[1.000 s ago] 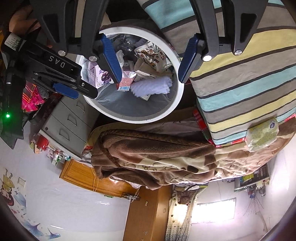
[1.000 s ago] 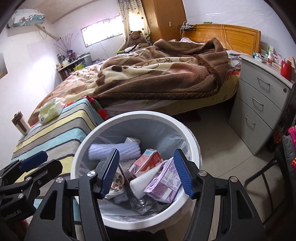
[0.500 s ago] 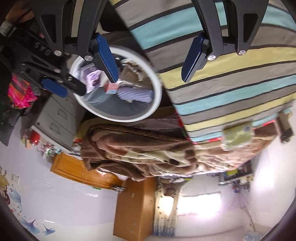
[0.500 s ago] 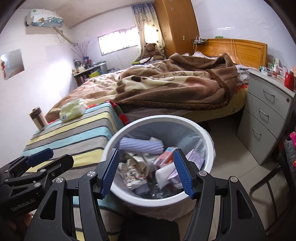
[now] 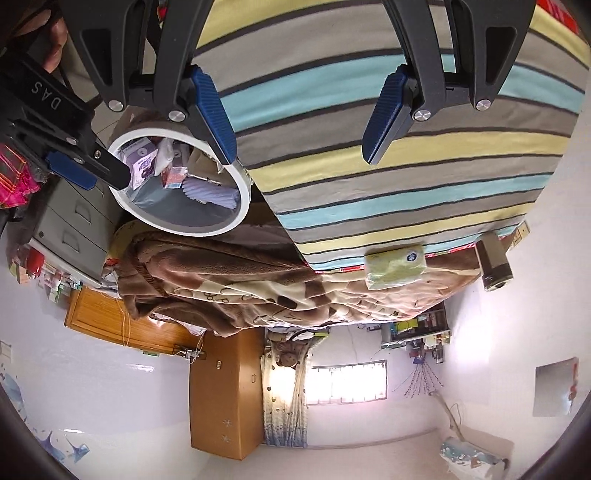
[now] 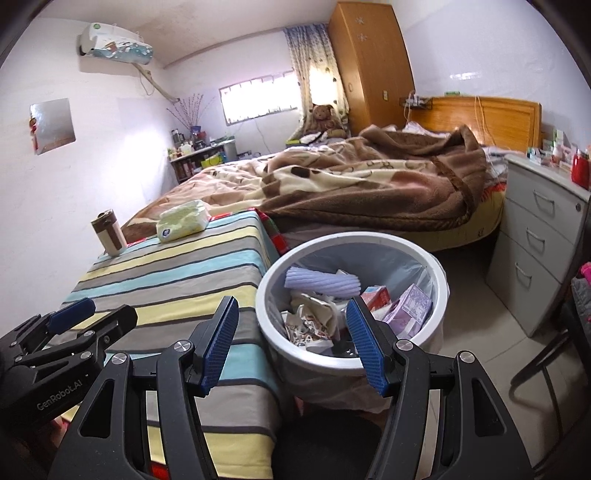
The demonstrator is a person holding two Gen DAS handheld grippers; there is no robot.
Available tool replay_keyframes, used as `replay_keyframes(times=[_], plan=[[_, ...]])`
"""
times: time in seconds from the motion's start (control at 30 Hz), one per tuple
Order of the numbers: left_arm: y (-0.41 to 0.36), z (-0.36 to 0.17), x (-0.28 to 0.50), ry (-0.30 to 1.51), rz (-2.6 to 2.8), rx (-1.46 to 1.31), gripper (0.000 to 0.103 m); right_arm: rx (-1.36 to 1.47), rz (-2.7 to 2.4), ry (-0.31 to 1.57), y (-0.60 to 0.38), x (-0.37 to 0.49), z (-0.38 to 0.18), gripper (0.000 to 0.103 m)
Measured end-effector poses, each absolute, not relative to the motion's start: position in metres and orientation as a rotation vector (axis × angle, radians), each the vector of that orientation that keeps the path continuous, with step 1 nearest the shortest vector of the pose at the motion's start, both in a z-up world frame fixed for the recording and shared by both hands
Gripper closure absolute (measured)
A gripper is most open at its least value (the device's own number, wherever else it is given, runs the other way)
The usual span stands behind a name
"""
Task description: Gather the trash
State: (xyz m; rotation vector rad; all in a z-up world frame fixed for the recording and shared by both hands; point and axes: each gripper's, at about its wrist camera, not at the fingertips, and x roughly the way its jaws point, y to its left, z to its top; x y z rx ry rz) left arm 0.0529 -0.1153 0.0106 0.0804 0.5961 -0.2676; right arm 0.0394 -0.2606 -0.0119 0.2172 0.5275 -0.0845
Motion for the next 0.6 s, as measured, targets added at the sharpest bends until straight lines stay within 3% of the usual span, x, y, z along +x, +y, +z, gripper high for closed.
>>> replay_keyframes(times=[0.23, 0.33, 0.6], plan=[[-0.102, 0.005, 0.038, 0.584, -0.218, 0.073, 0.033, 0.230, -0.078, 0.535, -0.256, 0.034, -0.019, 0.040], [-0.099, 0.005, 0.034, 0.574, -0.212, 0.064, 0.033, 0.237, -0.074, 0.531, -0.256, 0.033, -0.019, 0.032], [-0.098, 0.003, 0.032, 0.577, -0.199, 0.056, 0.033, 0.221, -0.070, 0.520, -0.250, 0.029, -0.017, 0.031]])
